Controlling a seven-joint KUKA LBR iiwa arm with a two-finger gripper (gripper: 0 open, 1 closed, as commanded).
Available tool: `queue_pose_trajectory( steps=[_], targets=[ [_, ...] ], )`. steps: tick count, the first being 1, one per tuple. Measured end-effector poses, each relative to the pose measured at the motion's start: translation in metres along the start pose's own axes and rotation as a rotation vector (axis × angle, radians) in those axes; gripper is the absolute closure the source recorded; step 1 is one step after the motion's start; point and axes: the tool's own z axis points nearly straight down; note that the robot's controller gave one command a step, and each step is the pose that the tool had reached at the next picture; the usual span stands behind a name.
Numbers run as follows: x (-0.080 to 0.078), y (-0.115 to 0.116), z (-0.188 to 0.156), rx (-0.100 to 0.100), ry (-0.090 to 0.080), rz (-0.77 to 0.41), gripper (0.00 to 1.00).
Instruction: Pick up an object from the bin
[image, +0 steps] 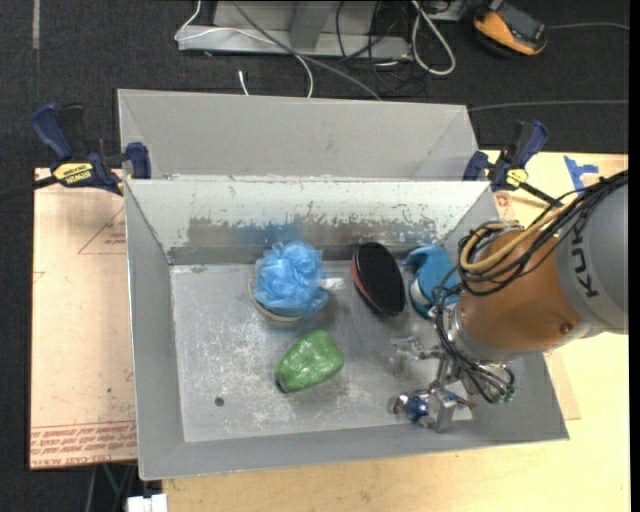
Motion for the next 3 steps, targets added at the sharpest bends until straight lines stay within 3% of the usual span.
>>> queue_pose_trajectory(
  steps=[1,2,3],
  targets=[
    [0.009,-0.014,-0.081,0.000,0.002,-0.163,0.00],
    [0.001,0.002,-0.024,-0.005,-0.002,-0.071,0.00],
    [0.002,-0.003,0.003,0.008,-0.022,-0.296,0.00]
  ],
)
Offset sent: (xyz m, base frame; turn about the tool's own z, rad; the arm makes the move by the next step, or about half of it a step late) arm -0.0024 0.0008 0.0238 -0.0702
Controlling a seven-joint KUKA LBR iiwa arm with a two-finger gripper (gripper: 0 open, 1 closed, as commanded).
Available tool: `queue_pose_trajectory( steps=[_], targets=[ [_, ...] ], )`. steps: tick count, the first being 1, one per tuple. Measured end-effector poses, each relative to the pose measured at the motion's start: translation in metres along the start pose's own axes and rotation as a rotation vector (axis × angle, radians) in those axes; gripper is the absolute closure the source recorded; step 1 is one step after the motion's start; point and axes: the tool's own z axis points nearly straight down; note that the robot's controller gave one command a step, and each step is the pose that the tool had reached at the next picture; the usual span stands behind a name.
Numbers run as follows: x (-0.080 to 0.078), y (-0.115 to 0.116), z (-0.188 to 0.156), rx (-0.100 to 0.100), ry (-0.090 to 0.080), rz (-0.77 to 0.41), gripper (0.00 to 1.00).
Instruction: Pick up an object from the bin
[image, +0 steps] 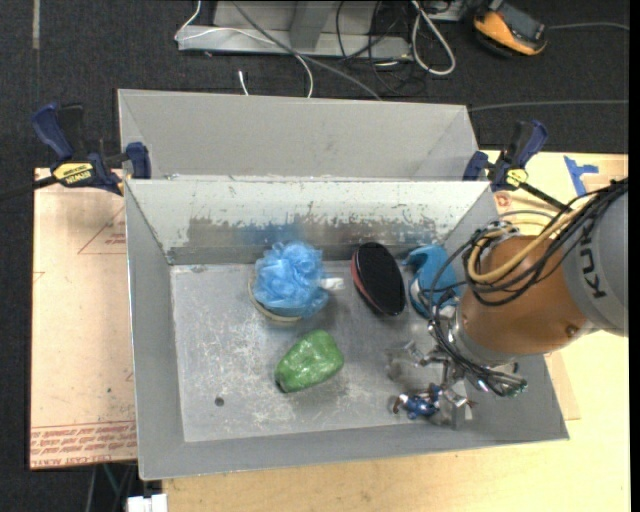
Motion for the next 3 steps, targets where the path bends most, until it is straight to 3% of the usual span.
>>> queue_pose_trajectory(
  steps=[1,3],
  targets=[
    [-0.0020,0.0012,0.0028,-0.013,0.017,0.153,1.00],
    [-0.0023,0.0018,-0.0039,-0.014,0.017,0.153,1.00]
  ],
)
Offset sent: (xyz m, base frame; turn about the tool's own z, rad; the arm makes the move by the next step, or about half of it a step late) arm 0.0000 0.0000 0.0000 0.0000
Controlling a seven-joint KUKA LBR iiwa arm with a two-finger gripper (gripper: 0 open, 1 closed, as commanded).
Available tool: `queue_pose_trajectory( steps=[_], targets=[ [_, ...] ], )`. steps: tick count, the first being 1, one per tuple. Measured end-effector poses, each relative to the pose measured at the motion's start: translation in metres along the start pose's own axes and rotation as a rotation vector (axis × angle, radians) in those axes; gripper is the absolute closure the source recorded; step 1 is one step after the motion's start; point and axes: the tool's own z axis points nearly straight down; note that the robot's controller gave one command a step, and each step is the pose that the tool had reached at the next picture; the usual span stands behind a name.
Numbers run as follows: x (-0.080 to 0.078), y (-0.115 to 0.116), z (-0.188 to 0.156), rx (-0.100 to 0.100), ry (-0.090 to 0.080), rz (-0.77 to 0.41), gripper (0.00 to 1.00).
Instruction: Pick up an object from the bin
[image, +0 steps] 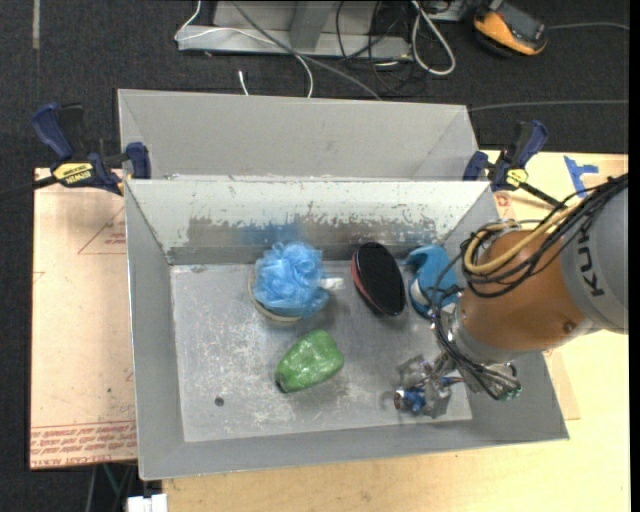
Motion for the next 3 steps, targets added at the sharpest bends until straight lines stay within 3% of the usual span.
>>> queue_pose_trajectory(
  steps=[1,3],
  targets=[
    [0.001,0.002,-0.033,-0.004,0.005,0.001,1.00],
    [-0.002,0.001,-0.086,-0.001,-0.001,0.004,1.00]
  ],
)
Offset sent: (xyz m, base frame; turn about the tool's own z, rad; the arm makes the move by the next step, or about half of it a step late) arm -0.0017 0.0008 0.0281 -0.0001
